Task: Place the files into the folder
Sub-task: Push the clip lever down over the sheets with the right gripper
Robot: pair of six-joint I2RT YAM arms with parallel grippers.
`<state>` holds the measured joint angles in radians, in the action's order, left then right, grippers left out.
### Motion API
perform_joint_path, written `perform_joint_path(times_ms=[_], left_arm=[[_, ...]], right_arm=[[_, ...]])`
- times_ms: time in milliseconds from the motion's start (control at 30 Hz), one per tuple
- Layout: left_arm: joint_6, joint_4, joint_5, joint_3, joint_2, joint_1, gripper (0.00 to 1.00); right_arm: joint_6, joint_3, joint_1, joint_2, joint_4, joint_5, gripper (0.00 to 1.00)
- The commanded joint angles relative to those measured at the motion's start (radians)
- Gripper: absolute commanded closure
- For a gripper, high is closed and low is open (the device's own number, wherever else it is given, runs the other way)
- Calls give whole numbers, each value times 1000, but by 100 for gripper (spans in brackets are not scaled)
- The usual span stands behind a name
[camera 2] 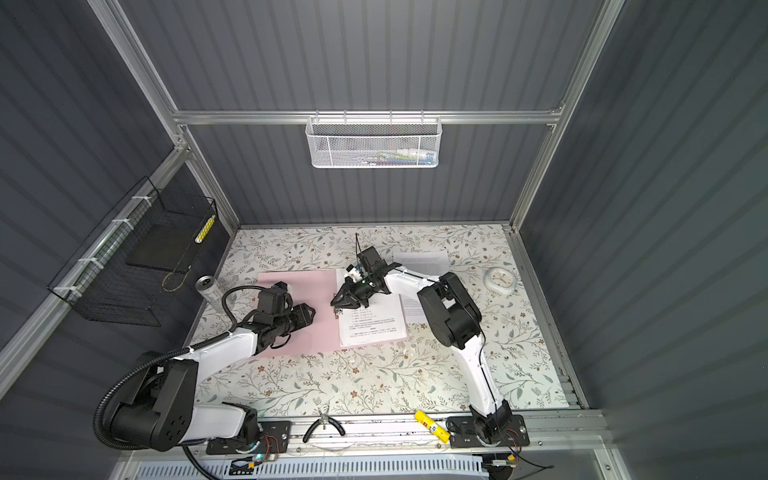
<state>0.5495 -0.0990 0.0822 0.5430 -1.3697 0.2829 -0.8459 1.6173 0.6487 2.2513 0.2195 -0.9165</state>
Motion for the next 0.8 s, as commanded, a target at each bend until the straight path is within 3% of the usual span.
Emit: perform_joint_path(times_ms=[0,767], left_arm=[[-13,-8,16,-11,-14,7,45],[-11,-26,16,-15,-24,7,47]], right_arm=[[1,6,5,15,21,-8,78],[-11,33,5,63,29,-25,84]])
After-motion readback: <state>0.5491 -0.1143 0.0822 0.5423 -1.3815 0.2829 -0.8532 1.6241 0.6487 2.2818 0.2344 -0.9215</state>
